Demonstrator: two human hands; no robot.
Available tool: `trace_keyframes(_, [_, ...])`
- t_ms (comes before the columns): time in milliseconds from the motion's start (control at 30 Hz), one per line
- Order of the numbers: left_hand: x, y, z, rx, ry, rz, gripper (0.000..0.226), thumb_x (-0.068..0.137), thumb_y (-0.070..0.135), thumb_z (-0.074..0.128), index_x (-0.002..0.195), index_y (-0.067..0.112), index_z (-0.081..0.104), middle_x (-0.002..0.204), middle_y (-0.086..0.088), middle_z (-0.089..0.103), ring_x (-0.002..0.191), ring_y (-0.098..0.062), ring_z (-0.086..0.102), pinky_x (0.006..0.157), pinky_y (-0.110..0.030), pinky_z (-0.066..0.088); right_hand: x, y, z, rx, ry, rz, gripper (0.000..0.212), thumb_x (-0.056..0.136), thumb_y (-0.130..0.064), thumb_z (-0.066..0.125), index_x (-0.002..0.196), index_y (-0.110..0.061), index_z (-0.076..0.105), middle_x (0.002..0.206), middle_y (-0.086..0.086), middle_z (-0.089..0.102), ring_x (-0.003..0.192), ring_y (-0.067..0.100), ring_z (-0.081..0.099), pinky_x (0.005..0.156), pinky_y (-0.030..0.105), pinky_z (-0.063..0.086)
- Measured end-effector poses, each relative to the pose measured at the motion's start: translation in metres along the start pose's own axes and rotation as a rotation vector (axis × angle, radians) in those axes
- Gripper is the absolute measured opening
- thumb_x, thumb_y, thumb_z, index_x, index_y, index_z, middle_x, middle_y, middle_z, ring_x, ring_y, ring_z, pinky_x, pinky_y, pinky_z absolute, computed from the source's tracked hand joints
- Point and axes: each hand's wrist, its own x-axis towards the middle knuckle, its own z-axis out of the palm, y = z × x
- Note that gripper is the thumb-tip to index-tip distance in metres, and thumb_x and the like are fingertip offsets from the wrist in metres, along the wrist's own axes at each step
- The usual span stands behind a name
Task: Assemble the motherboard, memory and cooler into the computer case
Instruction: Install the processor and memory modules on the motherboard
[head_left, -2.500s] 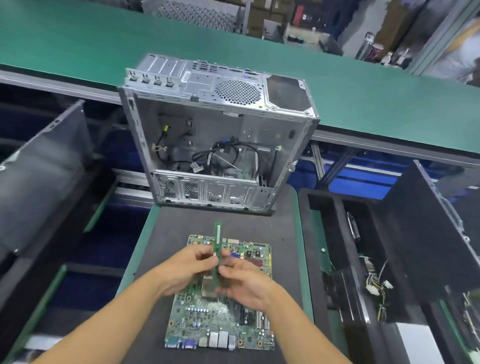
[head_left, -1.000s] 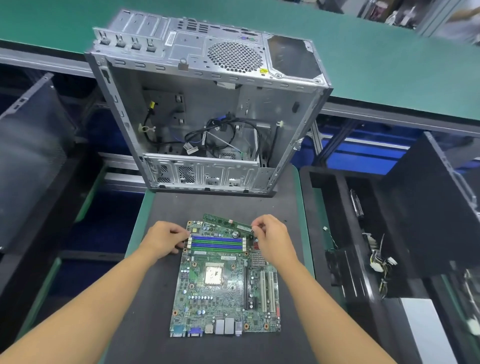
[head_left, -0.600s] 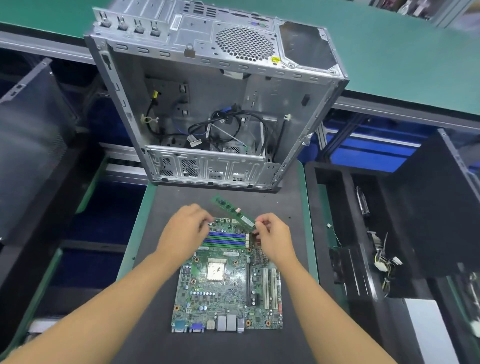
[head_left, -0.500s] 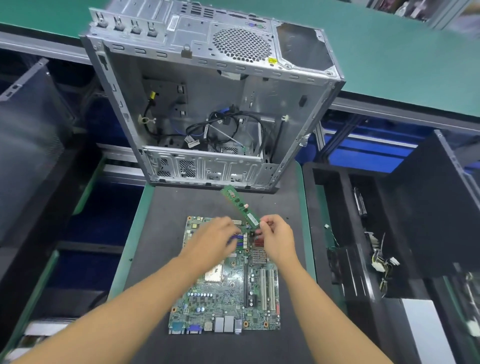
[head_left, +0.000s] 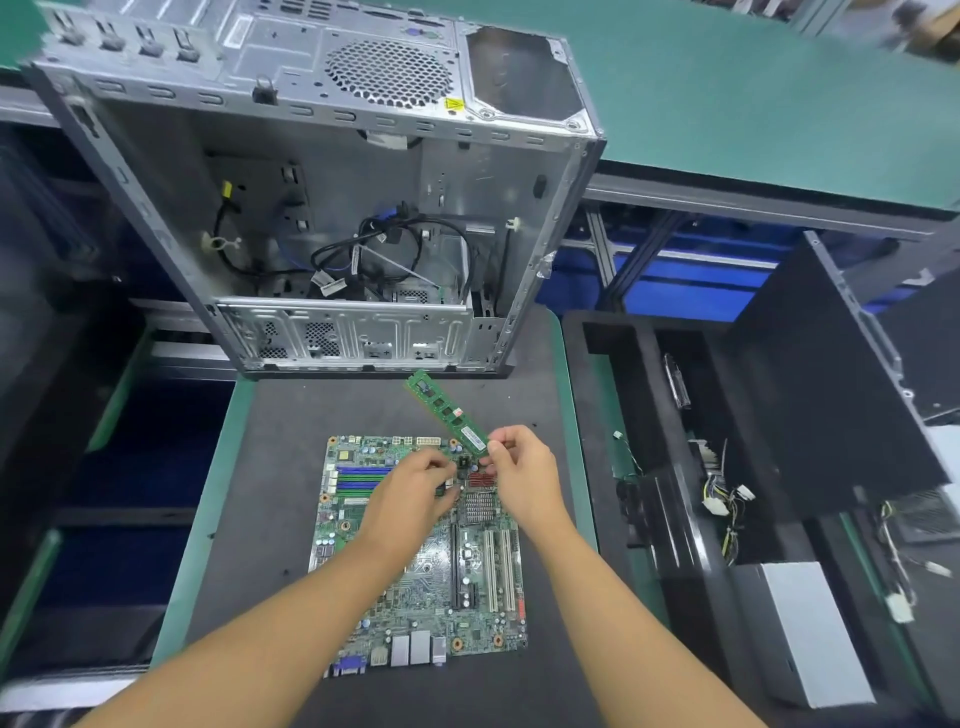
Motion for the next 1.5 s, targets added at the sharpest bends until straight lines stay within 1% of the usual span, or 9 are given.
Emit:
trace_keyframes(267, [0.006, -0.002, -0.01, -0.019, -0.105, 0.029, 0.037, 0.094, 0.029, 0.062, 0.128, 0.016, 0.065, 0.122, 0.005, 0.057, 0.107, -0.012, 0.057, 0.089, -0.032, 0.051, 0.001, -0.013, 0.008, -0.066, -0.062, -0.043, 0.028, 0.1, -0.006, 0.053, 0.086, -0.029, 0.058, 0.084, -0.003, 0.068, 0.083, 0.016, 0.066, 0.077, 0.029, 0.053])
trace_keyframes(333, [-0.005, -0.011, -0.025, -0.146, -0.011, -0.011, 0.024, 0.094, 0.022, 0.063, 0.115, 0.016, 0.071, 0.113, 0.008, 0.06, 0.099, -0.007, 0.058, 0.089, -0.028, 0.049, 0.002, -0.017, 0.011, -0.155, -0.103, -0.095, 0.022, 0.101, -0.009, 0.053, 0.089, -0.026, 0.058, 0.091, -0.003, 0.065, 0.084, 0.014, 0.061, 0.077, 0.028, 0.05])
trace_keyframes(433, [-0.025, -0.047, -0.054, -0.238, 0.229, -0.181, 0.017, 0.091, 0.014, 0.062, 0.081, 0.027, 0.067, 0.089, 0.016, 0.059, 0.08, 0.001, 0.056, 0.072, -0.01, 0.039, 0.003, -0.023, 0.021, -0.327, -0.176, -0.168, 0.014, 0.104, -0.014, 0.051, 0.096, -0.023, 0.057, 0.097, -0.011, 0.056, 0.086, 0.009, 0.054, 0.078, 0.026, 0.044])
trace_keyframes(500, [-0.031, -0.076, -0.073, -0.3, 0.351, -0.363, 0.019, 0.092, 0.017, 0.06, 0.082, 0.032, 0.063, 0.088, 0.015, 0.061, 0.082, 0.004, 0.057, 0.07, -0.006, 0.039, 0.003, -0.028, 0.03, -0.419, -0.219, -0.2, 0.015, 0.105, -0.013, 0.047, 0.096, -0.019, 0.057, 0.099, -0.011, 0.054, 0.087, 0.012, 0.055, 0.078, 0.031, 0.046])
trace_keyframes(600, [-0.029, -0.109, -0.088, -0.473, 0.261, -0.51, 0.017, 0.097, 0.019, 0.058, 0.096, 0.033, 0.068, 0.095, 0.01, 0.071, 0.089, -0.002, 0.065, 0.08, -0.025, 0.053, 0.003, -0.032, 0.042, -0.554, -0.262, -0.213, 0.016, 0.106, -0.011, 0.043, 0.094, -0.014, 0.054, 0.102, -0.003, 0.055, 0.083, 0.023, 0.056, 0.074, 0.04, 0.046])
trace_keyframes(733, [-0.024, -0.118, -0.086, -0.531, 0.022, -0.395, 0.023, 0.097, 0.023, 0.061, 0.099, 0.044, 0.07, 0.097, 0.023, 0.072, 0.091, -0.008, 0.07, 0.079, -0.029, 0.059, 0.002, -0.029, 0.046, -0.625, -0.289, -0.245, 0.02, 0.105, -0.006, 0.043, 0.092, -0.019, 0.05, 0.102, -0.006, 0.049, 0.083, 0.018, 0.051, 0.072, 0.032, 0.037])
trace_keyframes(833, [-0.021, -0.117, -0.083, -0.502, 0.02, -0.354, 0.027, 0.096, 0.026, 0.062, 0.092, 0.052, 0.069, 0.092, 0.035, 0.069, 0.077, -0.002, 0.069, 0.075, -0.022, 0.055, 0.002, -0.028, 0.045, -0.635, -0.29, -0.205, 0.017, 0.1, 0.005, 0.042, 0.097, -0.004, 0.056, 0.105, 0.003, 0.052, 0.09, 0.033, 0.055, 0.078, 0.045, 0.045])
trace_keyframes(1333, [-0.017, -0.118, -0.085, -0.478, 0.026, -0.309, 0.021, 0.088, 0.02, 0.073, 0.086, 0.041, 0.073, 0.088, 0.026, 0.072, 0.084, 0.002, 0.068, 0.084, -0.025, 0.056, 0.001, -0.02, 0.039, -0.6, -0.267, -0.241, 0.018, 0.105, -0.004, 0.042, 0.094, -0.016, 0.049, 0.109, 0.002, 0.052, 0.094, 0.025, 0.055, 0.081, 0.036, 0.045])
trace_keyframes(1500, [-0.017, -0.118, -0.088, -0.373, 0.017, -0.244, 0.014, 0.088, 0.02, 0.073, 0.09, 0.034, 0.076, 0.09, 0.021, 0.072, 0.086, 0.005, 0.066, 0.084, -0.019, 0.053, 0.001, -0.022, 0.04, -0.663, -0.268, -0.269, 0.016, 0.104, -0.001, 0.041, 0.098, -0.01, 0.054, 0.108, 0.005, 0.052, 0.092, 0.03, 0.056, 0.082, 0.045, 0.049])
